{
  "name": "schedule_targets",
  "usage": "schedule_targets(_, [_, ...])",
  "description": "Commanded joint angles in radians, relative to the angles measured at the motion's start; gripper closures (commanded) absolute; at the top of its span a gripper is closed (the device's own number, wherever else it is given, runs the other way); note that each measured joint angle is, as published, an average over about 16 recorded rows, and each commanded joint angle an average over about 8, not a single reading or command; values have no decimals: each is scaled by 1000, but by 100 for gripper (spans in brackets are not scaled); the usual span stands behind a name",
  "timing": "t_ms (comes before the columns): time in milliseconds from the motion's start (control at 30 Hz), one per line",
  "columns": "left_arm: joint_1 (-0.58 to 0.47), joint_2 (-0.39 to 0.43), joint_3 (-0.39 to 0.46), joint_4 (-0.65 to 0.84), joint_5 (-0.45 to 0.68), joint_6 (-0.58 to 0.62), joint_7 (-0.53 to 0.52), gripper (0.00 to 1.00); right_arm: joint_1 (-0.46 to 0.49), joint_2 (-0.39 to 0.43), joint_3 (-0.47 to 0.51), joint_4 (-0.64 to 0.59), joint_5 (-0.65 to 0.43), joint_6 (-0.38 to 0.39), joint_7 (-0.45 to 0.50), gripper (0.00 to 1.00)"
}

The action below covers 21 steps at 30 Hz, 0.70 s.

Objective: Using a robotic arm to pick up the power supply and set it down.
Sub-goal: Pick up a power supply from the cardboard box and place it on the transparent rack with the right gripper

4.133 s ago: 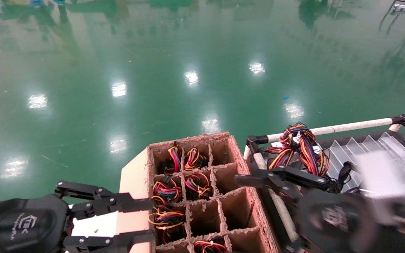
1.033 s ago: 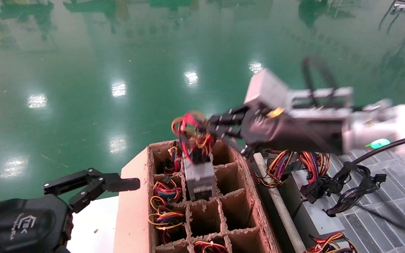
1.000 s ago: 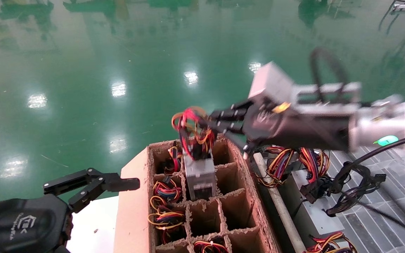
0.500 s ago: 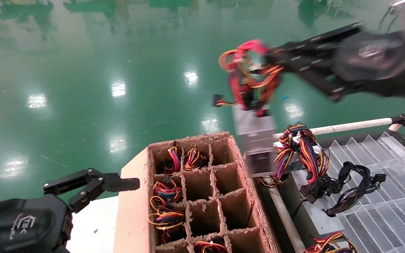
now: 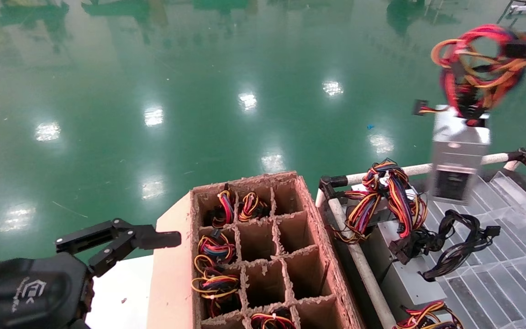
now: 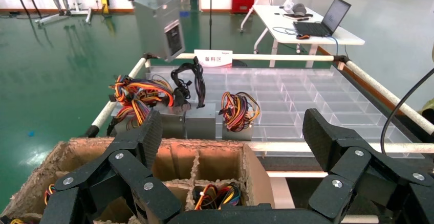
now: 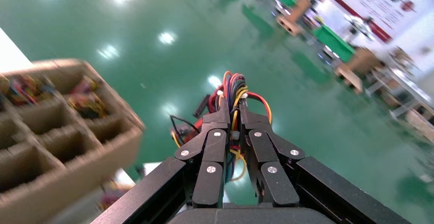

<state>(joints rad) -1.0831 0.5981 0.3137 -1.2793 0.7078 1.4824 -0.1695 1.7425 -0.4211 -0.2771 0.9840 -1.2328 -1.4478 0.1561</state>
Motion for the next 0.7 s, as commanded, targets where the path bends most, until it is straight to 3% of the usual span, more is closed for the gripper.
schedule_targets(33, [0,0,0,0,0,0,0,0,12,25,2,-21,-11,-13,-15,100])
schedule_targets(700, [0,0,1,0,-1,0,0,0,8,111,-21,-336,-93,-80,-233,100])
